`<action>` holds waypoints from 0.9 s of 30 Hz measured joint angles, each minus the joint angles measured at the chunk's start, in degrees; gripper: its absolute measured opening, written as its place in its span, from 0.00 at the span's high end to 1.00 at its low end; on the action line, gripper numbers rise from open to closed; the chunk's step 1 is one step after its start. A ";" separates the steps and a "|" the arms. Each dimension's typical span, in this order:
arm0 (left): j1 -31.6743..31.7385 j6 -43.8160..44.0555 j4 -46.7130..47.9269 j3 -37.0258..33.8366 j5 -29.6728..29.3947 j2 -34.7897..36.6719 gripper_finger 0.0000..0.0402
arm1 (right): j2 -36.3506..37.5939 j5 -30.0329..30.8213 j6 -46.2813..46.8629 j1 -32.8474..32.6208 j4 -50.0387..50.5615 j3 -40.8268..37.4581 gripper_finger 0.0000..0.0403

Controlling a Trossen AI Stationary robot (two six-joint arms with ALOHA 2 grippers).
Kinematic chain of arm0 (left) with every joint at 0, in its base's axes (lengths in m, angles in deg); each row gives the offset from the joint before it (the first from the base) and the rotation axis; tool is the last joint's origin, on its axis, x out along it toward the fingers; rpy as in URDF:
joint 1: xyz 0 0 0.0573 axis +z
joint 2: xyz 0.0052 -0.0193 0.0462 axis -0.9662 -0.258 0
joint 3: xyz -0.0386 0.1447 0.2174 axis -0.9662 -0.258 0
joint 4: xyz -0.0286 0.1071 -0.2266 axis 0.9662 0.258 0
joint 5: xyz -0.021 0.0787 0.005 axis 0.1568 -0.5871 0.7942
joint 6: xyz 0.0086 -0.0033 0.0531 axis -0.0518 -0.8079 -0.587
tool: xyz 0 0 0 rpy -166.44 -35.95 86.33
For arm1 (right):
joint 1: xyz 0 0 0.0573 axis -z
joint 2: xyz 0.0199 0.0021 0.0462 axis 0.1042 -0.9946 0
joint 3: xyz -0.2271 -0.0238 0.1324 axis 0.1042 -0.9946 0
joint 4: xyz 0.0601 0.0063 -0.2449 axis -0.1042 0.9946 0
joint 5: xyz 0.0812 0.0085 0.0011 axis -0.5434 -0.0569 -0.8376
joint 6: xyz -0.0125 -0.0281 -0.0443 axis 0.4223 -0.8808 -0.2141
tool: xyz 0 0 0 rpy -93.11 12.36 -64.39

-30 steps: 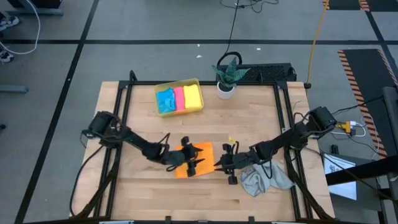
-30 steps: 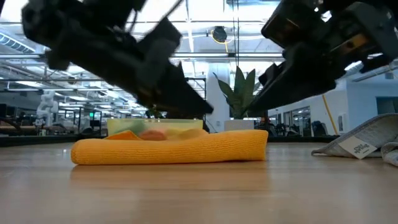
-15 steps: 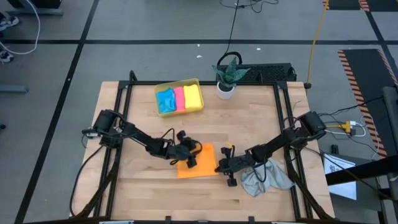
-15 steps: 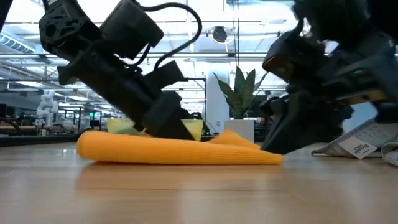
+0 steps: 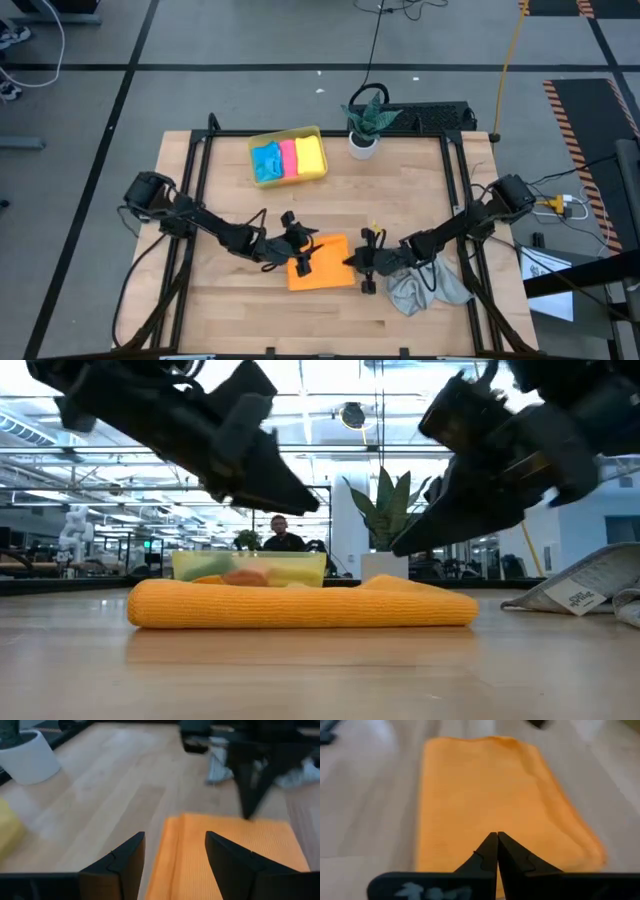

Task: Fold microfiber towels
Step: Fold the orange microfiber cloth

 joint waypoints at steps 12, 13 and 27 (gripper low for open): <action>-6.36 16.13 17.88 0.00 -1.85 0.48 0.48 | -0.02 -0.04 -0.31 4.58 0.57 0.00 0.97; -6.69 17.11 18.57 0.00 -1.83 0.48 0.48 | -0.02 -0.71 -0.01 4.84 0.70 0.00 0.95; -7.30 19.37 19.69 -0.02 -0.76 0.20 0.48 | -0.02 -1.28 9.23 8.74 6.66 0.00 0.58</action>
